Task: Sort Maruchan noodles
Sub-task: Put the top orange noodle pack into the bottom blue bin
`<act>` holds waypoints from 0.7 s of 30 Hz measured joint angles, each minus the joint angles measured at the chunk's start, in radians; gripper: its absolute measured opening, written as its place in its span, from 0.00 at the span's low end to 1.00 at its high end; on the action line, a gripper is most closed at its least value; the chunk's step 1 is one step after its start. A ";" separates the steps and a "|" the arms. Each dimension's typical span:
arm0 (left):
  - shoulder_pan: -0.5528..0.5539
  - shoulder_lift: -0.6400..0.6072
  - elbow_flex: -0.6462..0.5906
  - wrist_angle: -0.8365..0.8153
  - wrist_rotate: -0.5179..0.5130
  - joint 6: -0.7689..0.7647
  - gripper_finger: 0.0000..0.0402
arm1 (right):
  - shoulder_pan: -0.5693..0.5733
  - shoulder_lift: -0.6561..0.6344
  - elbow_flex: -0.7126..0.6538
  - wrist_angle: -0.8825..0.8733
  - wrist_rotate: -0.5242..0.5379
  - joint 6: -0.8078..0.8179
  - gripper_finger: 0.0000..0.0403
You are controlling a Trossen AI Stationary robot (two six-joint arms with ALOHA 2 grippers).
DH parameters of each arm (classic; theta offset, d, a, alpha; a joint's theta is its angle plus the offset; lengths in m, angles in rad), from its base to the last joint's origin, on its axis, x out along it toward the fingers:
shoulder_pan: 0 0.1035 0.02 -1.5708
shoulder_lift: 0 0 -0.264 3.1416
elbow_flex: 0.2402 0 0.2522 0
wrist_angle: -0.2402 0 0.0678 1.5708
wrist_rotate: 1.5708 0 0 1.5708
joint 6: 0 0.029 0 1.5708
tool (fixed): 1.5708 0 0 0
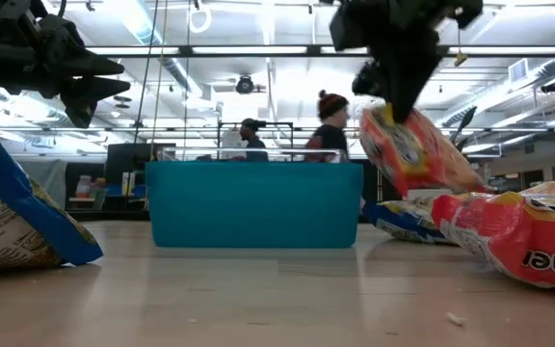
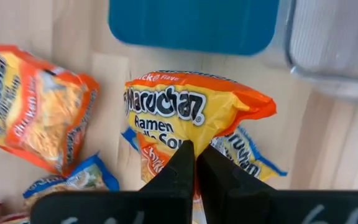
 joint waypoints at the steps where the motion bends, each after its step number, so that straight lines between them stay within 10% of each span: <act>1: 0.000 0.000 0.000 0.000 0.000 0.000 0.35 | 0.003 0.000 0.017 -0.004 0.000 -0.004 0.04; 21: 0.000 0.000 0.000 0.000 0.000 0.000 0.35 | 0.000 0.007 -0.023 0.620 -0.102 -0.053 0.04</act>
